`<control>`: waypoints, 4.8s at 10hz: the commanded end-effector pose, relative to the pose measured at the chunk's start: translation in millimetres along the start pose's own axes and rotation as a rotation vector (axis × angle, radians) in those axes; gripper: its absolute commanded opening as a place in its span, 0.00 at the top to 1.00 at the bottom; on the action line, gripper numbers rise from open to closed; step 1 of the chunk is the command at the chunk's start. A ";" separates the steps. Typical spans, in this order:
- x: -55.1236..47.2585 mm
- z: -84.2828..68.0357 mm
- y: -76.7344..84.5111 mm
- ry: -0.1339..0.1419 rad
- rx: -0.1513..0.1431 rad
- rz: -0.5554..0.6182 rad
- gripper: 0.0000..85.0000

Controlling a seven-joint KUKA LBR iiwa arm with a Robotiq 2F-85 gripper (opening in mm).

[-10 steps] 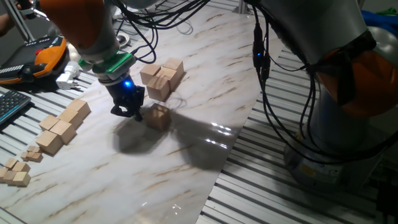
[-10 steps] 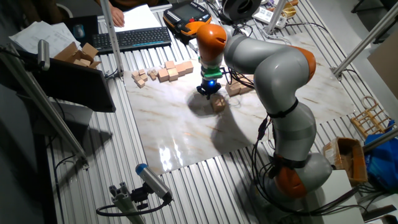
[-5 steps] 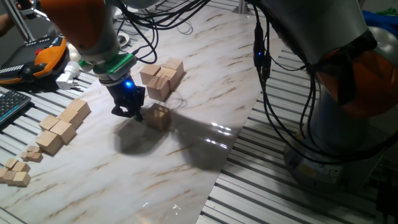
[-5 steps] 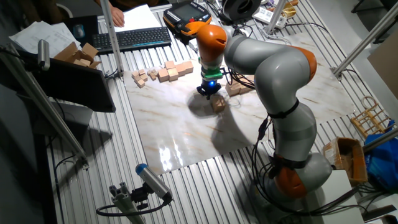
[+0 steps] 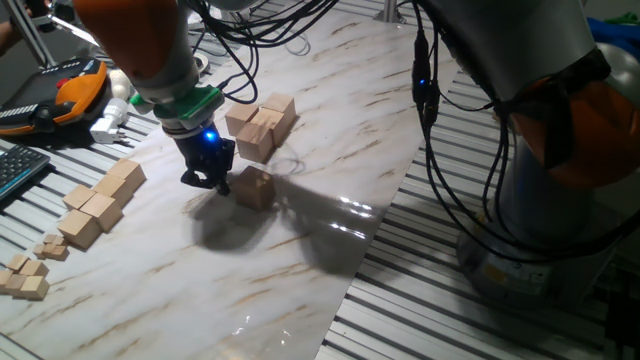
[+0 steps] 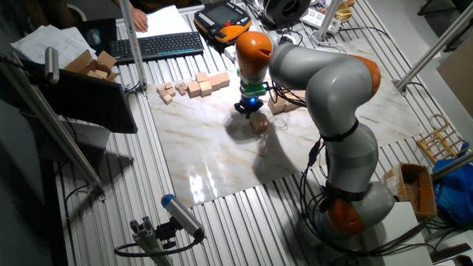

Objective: Stack the blocks into a cross shape

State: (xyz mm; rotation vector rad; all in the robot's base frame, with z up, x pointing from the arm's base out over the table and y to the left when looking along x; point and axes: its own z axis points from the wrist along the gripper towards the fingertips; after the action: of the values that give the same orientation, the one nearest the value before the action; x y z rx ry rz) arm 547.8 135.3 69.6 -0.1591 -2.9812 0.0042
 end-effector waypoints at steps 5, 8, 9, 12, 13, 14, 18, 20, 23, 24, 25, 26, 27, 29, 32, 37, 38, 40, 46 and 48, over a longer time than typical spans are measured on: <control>0.0 0.1 0.0 0.030 -0.003 0.025 1.00; 13.0 6.2 0.9 0.055 0.029 0.012 1.00; 17.7 7.9 1.0 0.053 0.052 -0.008 1.00; 22.3 10.0 -0.2 0.050 0.109 -0.074 1.00; 23.4 10.9 -0.5 0.047 0.131 -0.090 1.00; 23.6 11.4 -0.8 0.048 0.151 -0.110 1.00; 21.8 14.4 -5.1 0.039 0.185 -0.155 1.00; 17.7 14.9 -15.7 0.035 0.171 -0.173 1.00; 13.6 11.0 -30.8 0.036 0.163 -0.196 1.00; 11.5 9.4 -34.7 0.035 0.172 -0.206 1.00; 7.0 7.0 -43.5 0.042 0.164 -0.228 1.00; 3.8 6.9 -50.3 0.044 0.147 -0.242 1.00; 1.3 7.6 -55.7 0.041 0.146 -0.248 1.00; -2.2 8.8 -64.1 0.035 0.143 -0.260 1.00; -5.4 5.3 -77.1 0.040 0.133 -0.284 1.00; -8.6 4.8 -87.6 0.044 0.108 -0.301 1.00; -8.4 3.4 -85.6 0.047 0.117 -0.296 1.00; -8.0 3.1 -85.7 0.052 0.083 -0.276 1.00; -5.5 -6.5 -64.3 0.061 0.041 -0.198 1.00; -5.5 -6.5 -64.3 0.068 0.004 -0.182 1.00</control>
State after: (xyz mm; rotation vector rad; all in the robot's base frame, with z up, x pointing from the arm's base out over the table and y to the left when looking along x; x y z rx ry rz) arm 547.3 70.9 76.0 0.1049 -2.9145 0.0010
